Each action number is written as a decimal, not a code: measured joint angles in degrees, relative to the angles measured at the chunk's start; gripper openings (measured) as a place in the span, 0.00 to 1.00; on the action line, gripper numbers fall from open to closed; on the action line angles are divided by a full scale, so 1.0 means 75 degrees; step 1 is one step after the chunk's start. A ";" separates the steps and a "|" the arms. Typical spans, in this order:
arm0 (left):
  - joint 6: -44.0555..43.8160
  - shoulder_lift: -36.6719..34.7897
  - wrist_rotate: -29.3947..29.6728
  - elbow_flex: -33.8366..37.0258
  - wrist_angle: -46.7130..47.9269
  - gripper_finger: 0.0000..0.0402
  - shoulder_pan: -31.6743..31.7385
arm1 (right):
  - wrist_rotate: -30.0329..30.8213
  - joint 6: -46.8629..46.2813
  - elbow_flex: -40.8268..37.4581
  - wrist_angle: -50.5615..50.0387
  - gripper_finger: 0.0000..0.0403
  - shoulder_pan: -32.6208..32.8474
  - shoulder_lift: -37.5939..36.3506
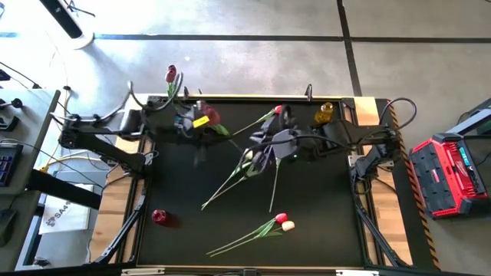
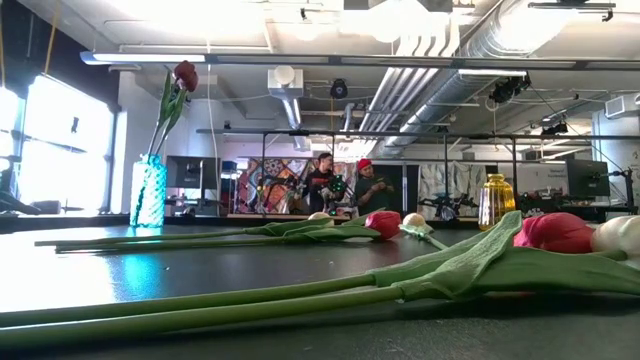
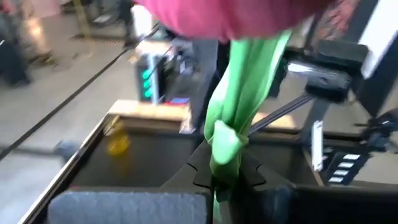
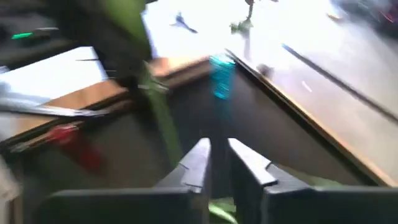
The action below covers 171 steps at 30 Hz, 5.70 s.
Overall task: Sort flowers into vase by color
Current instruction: Put the dark red flower into the blue vase, then put the center yellow flower into the yellow vase
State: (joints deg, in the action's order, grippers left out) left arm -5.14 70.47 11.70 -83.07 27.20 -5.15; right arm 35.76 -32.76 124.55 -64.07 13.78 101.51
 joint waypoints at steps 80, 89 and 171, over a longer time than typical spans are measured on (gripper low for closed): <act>-0.0963 -0.2348 0.0540 0.0542 0.5651 0.56 0.7236 | -0.1275 -0.2091 -0.0554 -0.3419 0.36 -0.2065 -0.0005; -0.1083 -0.2520 0.0062 -0.0741 0.6141 0.57 0.7030 | -0.3060 -0.3312 -0.3325 -0.2135 0.36 -0.1865 0.0006; -0.0704 -0.2745 -0.2138 -0.0750 0.6286 0.57 0.5051 | -0.3772 -0.3890 -0.6257 0.1515 0.01 -0.3554 -0.0044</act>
State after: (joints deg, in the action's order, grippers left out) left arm -10.43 49.88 -4.34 -88.69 74.35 32.73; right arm 7.47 -61.93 77.62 -52.70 -12.87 101.19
